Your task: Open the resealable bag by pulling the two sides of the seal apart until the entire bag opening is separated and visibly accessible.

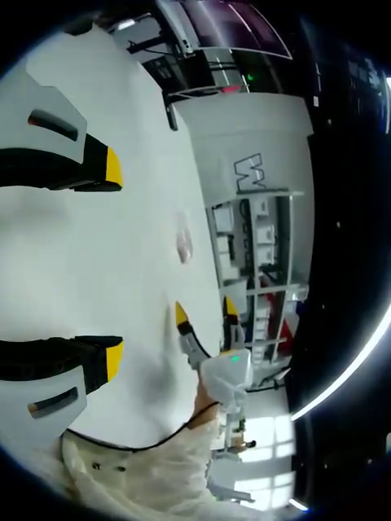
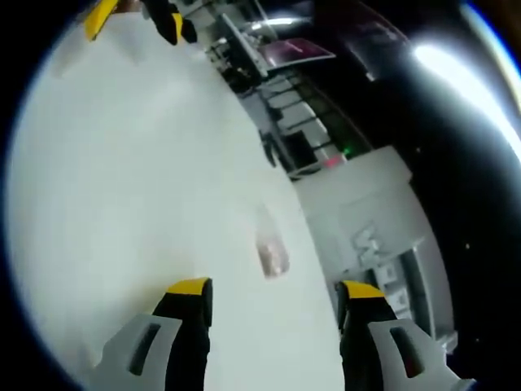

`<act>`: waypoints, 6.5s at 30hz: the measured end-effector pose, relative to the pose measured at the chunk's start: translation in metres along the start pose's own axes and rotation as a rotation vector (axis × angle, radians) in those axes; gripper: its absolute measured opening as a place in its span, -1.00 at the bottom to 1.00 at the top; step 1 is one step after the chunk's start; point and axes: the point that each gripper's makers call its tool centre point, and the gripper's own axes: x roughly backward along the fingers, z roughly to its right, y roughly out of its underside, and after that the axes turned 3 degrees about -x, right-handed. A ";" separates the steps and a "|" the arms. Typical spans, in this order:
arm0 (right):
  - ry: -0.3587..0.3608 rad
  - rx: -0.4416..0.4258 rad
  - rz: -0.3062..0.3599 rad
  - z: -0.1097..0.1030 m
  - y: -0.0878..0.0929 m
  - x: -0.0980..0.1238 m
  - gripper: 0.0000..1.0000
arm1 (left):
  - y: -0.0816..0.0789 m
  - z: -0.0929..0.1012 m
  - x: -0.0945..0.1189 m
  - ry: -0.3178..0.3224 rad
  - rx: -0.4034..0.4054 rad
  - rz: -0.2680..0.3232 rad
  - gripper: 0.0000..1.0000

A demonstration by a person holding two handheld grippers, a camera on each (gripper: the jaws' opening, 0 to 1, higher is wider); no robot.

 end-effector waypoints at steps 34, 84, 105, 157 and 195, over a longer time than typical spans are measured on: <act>-0.009 0.008 0.014 -0.004 -0.010 -0.012 0.22 | 0.001 -0.002 0.004 -0.006 0.011 0.005 0.43; 0.005 0.039 0.039 -0.011 -0.025 -0.032 0.17 | 0.001 -0.004 0.003 -0.001 0.017 0.009 0.43; -0.002 0.065 0.049 -0.014 -0.034 -0.043 0.16 | 0.002 -0.007 0.005 -0.008 0.025 0.011 0.43; 0.023 0.044 0.050 -0.011 -0.041 -0.070 0.12 | 0.000 -0.014 0.009 -0.021 0.033 0.021 0.43; 0.037 0.040 0.054 -0.009 -0.047 -0.084 0.10 | 0.004 -0.019 0.012 -0.029 0.044 0.012 0.43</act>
